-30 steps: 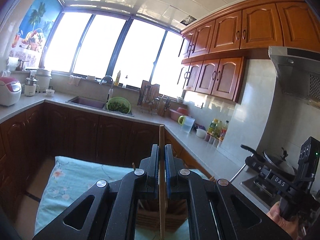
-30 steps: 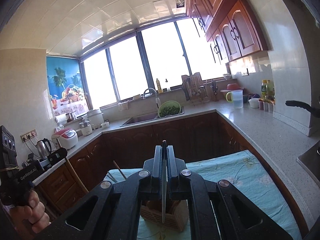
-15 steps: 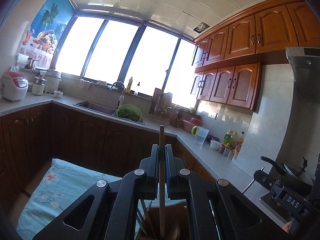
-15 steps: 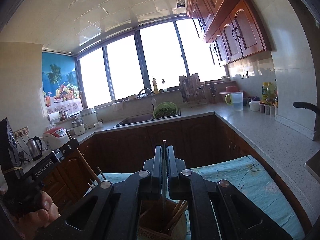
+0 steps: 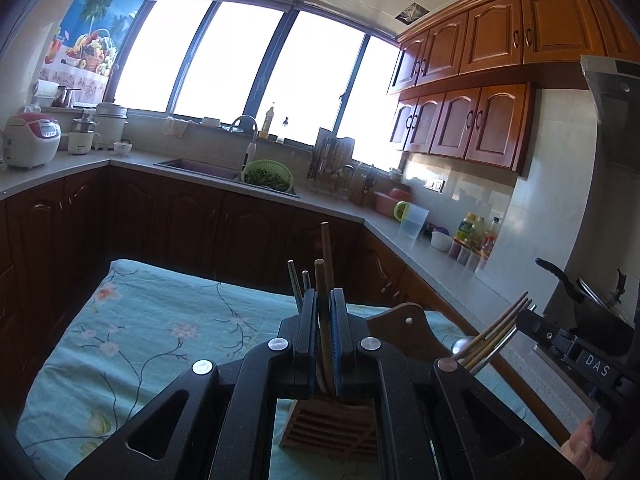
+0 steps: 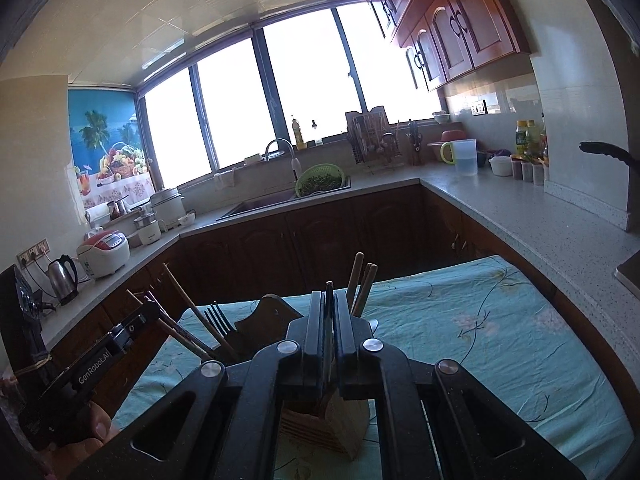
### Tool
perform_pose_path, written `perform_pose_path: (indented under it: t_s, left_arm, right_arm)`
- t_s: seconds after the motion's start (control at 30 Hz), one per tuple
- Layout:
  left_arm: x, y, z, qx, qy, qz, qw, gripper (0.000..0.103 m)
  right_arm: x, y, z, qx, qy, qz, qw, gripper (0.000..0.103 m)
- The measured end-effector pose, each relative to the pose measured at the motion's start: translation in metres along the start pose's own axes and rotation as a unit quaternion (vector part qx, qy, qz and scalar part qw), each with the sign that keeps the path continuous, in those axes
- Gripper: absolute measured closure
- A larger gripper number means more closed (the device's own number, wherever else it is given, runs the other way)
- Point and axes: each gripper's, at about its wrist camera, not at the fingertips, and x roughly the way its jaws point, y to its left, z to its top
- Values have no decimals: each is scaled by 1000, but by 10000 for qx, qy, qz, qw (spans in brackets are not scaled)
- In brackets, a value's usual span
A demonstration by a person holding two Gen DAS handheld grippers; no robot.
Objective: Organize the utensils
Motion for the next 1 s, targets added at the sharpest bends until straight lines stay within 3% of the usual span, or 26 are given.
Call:
perform_pose_path:
  t_s: [0.53,0.67,0.73,0.77,0.83,0.9,1.0]
  left_arm:
    - [-9,11,5,-31,112,9,9999,98]
    - [-13,12,7,-100,229,-28,9997,98]
    - [-18,11,8,-117,231,-19,9997,89]
    - [-22,11,9,-132,222,-8,9997,85]
    - [-32,11,9,-161,161,20,9997,70]
    - [-43,11,7,-168,127,43,9998,61]
    - [-63,13,-3,-240,93,155,9995,44]
  right_arm:
    - [0,-4,-1,88,109,-2,9999,98]
    - [-5,-8,1,258,104,64,9996,92]
    - [-13,-12,2,355,40,110,9993,84]
    - [-17,-14,3,400,3,119,9991,71]
    - [-27,-16,3,450,-88,154,9988,58]
    - [-35,-18,1,482,-133,168,9986,55]
    - [-47,-21,-6,519,-150,212,9983,40]
